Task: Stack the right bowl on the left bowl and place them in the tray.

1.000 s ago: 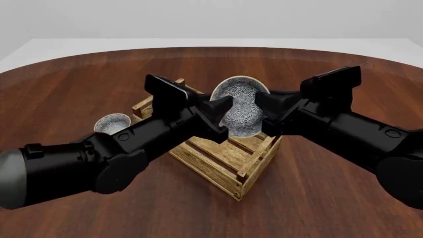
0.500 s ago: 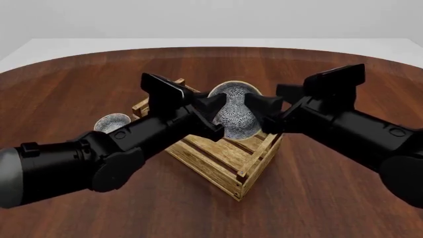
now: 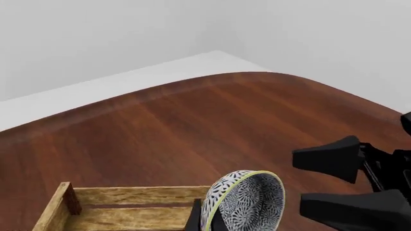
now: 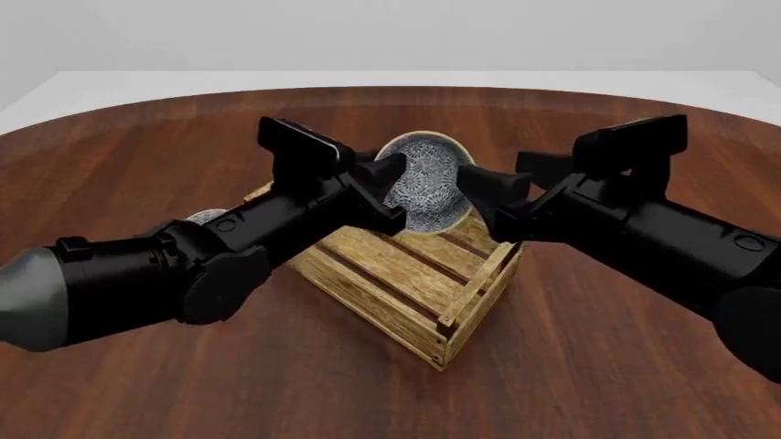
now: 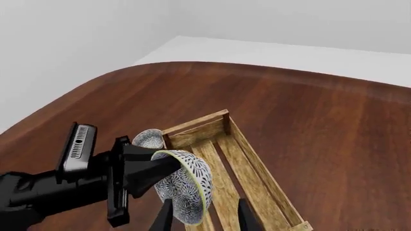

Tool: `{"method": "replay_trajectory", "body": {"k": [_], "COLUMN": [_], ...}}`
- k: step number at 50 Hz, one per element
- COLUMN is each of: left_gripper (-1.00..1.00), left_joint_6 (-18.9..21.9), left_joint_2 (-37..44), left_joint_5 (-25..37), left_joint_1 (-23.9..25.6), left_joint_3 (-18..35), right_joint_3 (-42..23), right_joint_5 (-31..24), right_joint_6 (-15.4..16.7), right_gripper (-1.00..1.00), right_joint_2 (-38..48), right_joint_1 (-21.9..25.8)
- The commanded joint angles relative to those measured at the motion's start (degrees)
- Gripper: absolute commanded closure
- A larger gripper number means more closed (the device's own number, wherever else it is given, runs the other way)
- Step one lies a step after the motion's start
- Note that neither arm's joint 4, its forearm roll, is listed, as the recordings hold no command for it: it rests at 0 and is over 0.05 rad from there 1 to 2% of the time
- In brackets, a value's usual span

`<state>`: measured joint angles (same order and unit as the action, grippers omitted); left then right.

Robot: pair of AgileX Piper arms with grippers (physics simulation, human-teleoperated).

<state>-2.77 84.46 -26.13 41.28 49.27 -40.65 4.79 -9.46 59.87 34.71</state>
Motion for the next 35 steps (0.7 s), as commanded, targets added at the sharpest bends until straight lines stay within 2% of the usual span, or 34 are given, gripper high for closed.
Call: {"method": "replay_trajectory", "body": {"k": [1, 10, 14, 15, 35], "left_gripper": [1.0, 1.0, 1.0, 1.0, 1.0], "left_joint_6": [1.2, 1.9, 3.6, 2.9, 6.8], "left_joint_2": [-0.2, -3.1, -3.5, -3.8, -10.9], "left_joint_5": [0.4, 1.7, 2.3, 2.5, 10.5], "left_joint_1": [-3.4, -4.2, -6.0, -6.0, -9.3], "left_joint_3": [1.4, 0.5, 0.3, 0.3, 0.1], "right_joint_3": [-0.1, -0.1, -0.1, -0.1, -0.2], "right_joint_5": [-0.2, 0.0, 0.2, 0.2, 0.2], "right_joint_6": [-0.2, -0.1, -0.2, -0.2, 0.5], "right_gripper": [-1.0, -1.0, -1.0, -1.0, -1.0], "right_joint_2": [-0.4, -0.4, -0.1, 0.0, 0.2], "right_joint_1": [-0.2, -0.5, -0.6, -0.6, -0.8]}}
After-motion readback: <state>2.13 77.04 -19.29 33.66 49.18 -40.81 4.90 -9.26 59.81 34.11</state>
